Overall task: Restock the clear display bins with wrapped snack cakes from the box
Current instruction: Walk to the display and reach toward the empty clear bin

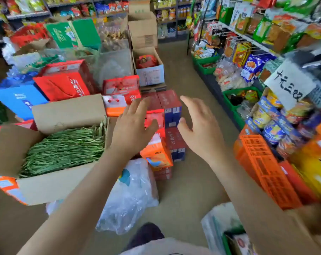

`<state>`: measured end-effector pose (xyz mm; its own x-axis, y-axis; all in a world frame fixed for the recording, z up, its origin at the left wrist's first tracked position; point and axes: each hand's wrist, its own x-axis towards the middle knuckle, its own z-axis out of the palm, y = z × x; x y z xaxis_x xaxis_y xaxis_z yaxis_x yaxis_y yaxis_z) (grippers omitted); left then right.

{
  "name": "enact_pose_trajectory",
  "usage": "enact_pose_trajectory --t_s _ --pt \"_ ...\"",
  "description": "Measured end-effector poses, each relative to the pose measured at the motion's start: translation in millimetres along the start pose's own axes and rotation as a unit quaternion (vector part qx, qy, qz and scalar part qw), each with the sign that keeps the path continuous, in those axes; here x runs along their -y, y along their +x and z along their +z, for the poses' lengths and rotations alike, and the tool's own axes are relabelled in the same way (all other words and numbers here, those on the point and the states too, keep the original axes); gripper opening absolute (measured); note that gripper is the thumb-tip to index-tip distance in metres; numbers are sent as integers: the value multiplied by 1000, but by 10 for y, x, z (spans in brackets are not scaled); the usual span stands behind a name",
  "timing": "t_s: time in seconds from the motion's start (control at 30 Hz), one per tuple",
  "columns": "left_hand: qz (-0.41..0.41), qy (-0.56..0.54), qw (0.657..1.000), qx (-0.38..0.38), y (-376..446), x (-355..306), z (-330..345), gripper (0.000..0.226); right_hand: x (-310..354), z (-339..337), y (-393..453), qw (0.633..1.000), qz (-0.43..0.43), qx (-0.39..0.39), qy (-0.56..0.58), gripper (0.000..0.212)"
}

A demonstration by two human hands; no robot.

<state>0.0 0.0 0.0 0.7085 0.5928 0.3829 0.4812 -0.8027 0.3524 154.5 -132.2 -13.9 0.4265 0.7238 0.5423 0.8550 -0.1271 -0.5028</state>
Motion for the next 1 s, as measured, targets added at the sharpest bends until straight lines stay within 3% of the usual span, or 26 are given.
enact_pose_trajectory --t_s 0.1,0.2,0.4,0.53,0.8,1.0 --pt "5 -70 994 80 69 69 520 64 -420 188 -174 998 56 31 2 51" --pt "-17 -111 982 152 149 206 1003 67 -854 447 -283 987 118 110 3 50" --pt "-122 -170 957 200 694 713 1632 51 -1417 961 206 947 214 235 49 45" --pt "-151 -174 949 218 1185 1015 1862 64 -1708 1161 740 933 229 277 24 46" --pt "-147 -162 947 233 2280 1164 2379 55 -2453 1318 1685 929 260 261 -13 46" --pt "-135 -91 961 222 3168 1214 2902 51 -3356 1469 2449 927 234 281 -80 46"
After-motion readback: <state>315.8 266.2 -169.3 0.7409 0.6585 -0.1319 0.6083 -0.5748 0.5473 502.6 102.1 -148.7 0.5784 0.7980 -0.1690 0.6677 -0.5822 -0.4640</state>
